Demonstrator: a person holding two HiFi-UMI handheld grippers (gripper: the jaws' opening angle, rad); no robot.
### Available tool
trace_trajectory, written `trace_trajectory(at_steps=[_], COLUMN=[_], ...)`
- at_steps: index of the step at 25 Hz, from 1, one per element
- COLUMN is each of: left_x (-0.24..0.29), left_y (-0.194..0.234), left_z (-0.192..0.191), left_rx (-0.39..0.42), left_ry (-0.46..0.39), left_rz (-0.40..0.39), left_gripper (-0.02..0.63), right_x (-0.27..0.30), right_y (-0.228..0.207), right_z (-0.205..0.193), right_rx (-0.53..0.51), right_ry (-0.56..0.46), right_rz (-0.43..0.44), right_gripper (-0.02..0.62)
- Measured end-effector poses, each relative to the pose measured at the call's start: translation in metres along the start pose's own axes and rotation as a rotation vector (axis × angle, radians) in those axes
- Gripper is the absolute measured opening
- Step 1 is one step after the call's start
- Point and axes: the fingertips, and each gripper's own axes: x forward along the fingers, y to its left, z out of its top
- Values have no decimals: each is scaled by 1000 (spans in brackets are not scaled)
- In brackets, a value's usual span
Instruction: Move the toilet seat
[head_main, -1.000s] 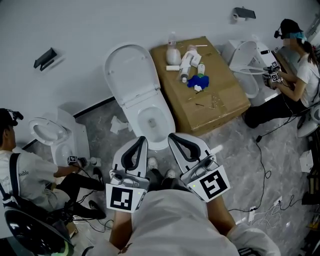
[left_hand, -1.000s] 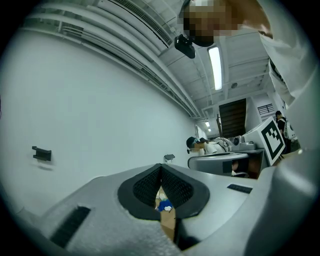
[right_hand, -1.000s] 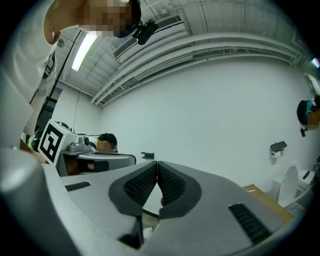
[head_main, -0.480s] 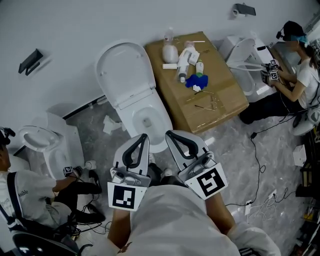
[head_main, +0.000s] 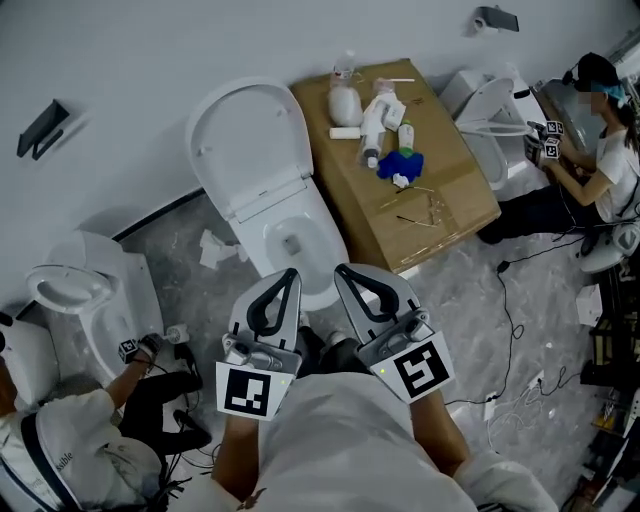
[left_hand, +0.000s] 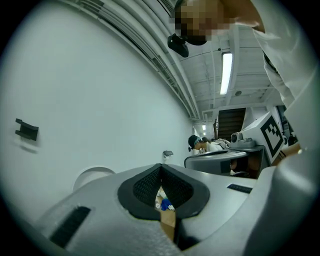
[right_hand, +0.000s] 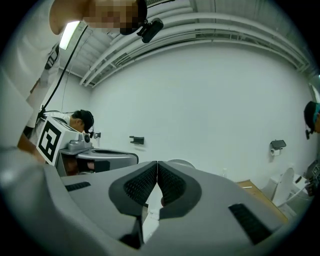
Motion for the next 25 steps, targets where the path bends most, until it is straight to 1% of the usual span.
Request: trace_trajectory(at_steps=[4,9,14,17,20,25], left_x=[11,22,40,51,58,64], left_y=[18,32,46,55,58,55], left_z=[-12,-35,-65,-84,-99,-132], left_rx=[-7,-23,-25,-24,-37,-52], left_ry=[12,39,61,77,88,123], left_rz=[3,32,77,114,135,138], left_gripper=[9,9,9,9,9,9], right_x=[19,35,47,56,60,63], right_y=[-3,-13,-30,-41,-48,-56], right_z=[-14,-38,-64,-86,-104,-135], right_rx=[8,22,81,88,109,136], right_ry=[23,63,36,43,55,72], right_rz=[-1,9,56,76,86,95], right_gripper=[12,12,14,14,14,14])
